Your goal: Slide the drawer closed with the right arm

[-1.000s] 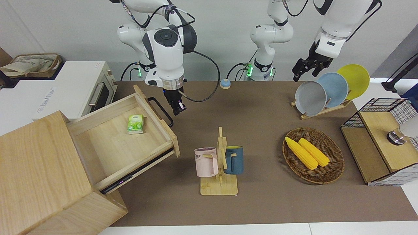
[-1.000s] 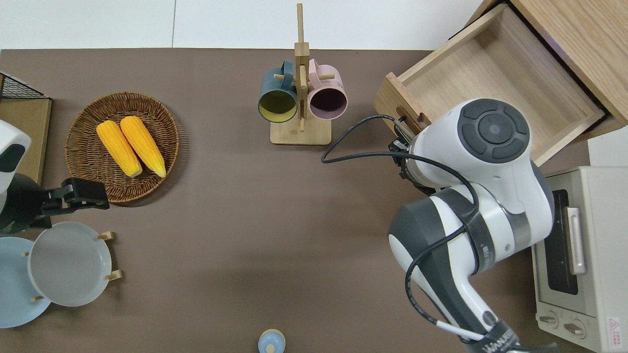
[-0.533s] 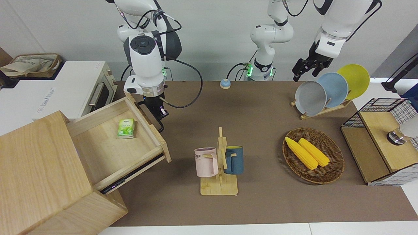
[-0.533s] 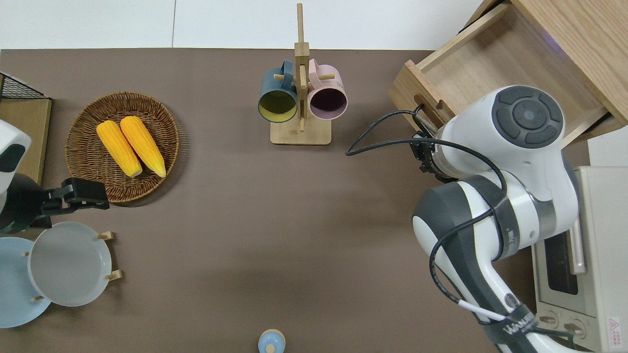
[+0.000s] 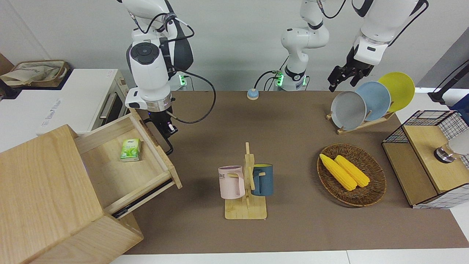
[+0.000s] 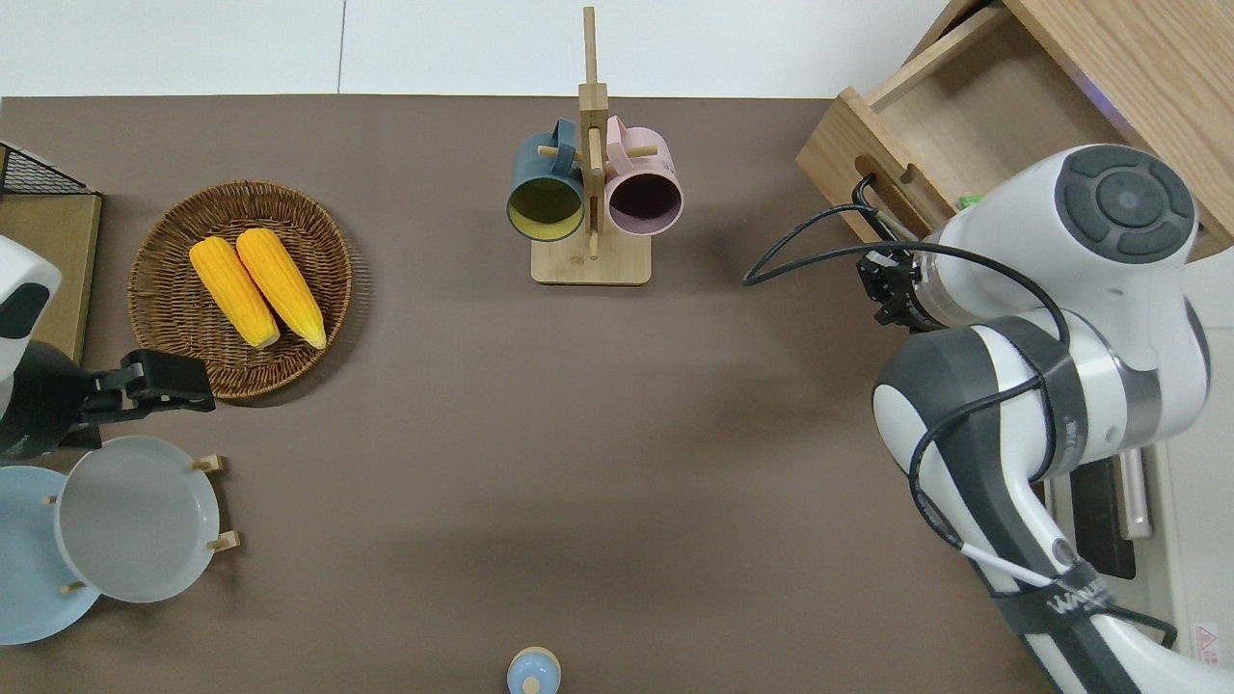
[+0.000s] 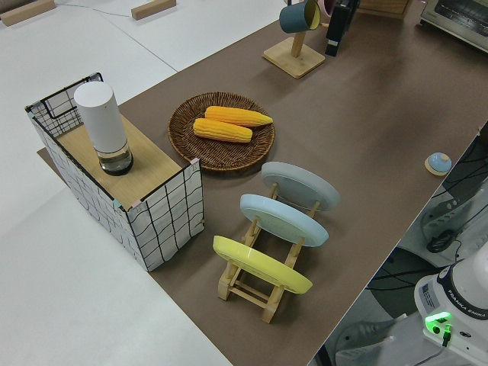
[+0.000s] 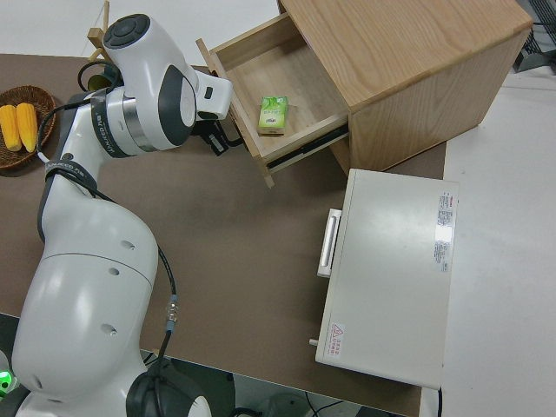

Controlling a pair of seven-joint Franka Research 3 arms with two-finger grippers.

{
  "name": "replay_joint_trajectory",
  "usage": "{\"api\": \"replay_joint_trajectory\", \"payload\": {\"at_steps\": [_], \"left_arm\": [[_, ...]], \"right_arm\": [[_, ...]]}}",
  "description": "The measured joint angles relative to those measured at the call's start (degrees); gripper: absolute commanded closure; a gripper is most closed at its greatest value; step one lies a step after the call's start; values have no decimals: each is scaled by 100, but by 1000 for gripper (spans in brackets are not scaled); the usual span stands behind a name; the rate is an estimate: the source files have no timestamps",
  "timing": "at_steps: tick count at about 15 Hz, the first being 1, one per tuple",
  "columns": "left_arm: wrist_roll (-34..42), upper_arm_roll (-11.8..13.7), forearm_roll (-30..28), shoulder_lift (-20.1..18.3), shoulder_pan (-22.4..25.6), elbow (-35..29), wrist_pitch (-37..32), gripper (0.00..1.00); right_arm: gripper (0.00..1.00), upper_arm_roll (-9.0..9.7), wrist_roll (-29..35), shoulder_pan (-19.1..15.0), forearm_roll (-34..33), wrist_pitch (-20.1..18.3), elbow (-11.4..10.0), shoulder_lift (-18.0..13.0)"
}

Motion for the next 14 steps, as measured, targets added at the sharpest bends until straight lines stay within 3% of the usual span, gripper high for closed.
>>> {"api": "replay_joint_trajectory", "payload": {"at_steps": [11, 14], "left_arm": [[0, 0, 0, 0, 0, 0, 0, 7], [0, 0, 0, 0, 0, 0, 0, 7]], "right_arm": [[1000, -41, -645, -926, -68, 814, 226, 236], [1000, -116, -649, -1096, -99, 1256, 312, 288]]}}
